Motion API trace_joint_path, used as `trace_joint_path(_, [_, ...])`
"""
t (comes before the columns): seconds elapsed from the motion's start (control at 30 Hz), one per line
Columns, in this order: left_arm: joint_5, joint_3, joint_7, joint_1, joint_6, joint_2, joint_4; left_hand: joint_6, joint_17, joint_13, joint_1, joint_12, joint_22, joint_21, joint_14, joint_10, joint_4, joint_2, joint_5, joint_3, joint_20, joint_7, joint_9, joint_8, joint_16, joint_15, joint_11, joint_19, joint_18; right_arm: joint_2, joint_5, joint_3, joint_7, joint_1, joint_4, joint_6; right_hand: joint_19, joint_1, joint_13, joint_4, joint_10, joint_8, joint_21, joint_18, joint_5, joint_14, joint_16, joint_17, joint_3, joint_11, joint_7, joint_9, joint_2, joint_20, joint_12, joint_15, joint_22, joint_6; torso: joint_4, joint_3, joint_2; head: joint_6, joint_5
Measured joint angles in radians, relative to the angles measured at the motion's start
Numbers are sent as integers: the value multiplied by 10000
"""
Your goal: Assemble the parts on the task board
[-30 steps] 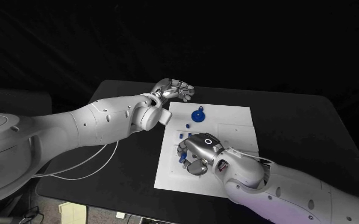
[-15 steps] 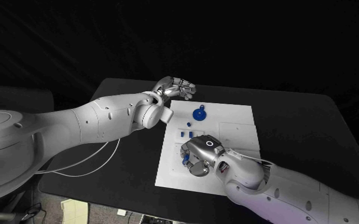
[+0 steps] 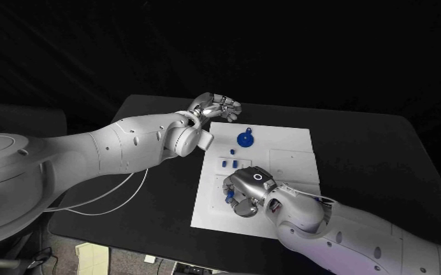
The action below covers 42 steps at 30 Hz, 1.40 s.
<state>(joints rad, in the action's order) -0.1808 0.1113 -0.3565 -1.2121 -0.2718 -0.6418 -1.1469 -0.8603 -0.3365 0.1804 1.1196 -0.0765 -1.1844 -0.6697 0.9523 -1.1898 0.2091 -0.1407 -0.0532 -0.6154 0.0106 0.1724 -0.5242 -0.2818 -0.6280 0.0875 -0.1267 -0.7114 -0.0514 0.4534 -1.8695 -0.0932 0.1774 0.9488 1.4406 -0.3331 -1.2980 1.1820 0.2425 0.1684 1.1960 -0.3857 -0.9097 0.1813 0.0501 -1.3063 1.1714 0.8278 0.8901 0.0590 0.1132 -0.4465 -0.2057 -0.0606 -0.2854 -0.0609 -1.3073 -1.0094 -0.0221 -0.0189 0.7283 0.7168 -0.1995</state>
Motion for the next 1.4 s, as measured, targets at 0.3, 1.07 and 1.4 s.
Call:
trace_joint_path(0.3, [1, 0, 3, 0, 9, -14, 0, -1, -9, 1, 0, 0, 1, 0, 0, 0, 0, 0, 0, 0, 0, 1, 0, 0, 0, 0, 0, 0, 0, 5, -252, -43, 33, -1, -42, 150, 14, 2, 1, 29, 1, 0, 0, -2, -8, -3, 0, 0, 29, 0, 1, -32, 2, 13, 1, 3, 0, 2, 3, 12, -4, 23, 5])
trace_joint_path(1.07, [3, 0, 7, 1, 35, -4, 14, -3, -29, 2, 0, 0, -6, 0, 0, 0, -27, 0, 0, 26, 0, 3, -1, 0, 46, 0, 0, 0, 1, -115, -750, -306, 129, 21, -40, 204, 19, 18, 5, 30, 0, 5, 0, -25, -38, -19, 0, -8, 26, 1, 15, -11, 18, 14, 4, 17, -7, 20, -2, 8, -1, 88, -20])
trace_joint_path(1.4, [3, 0, 9, 1, 46, 0, 22, -4, -39, 2, 0, 0, -6, 39, 0, 0, -26, 0, 0, 26, 0, 3, -1, 0, 46, 0, 0, 0, 2, -138, -695, -334, 114, 27, -52, 220, 20, 14, -11, 58, 1, 7, 0, -29, -38, -20, 0, -35, 54, 0, 16, -18, 13, 14, 11, 18, -6, 21, -2, 7, -1, 96, -13])
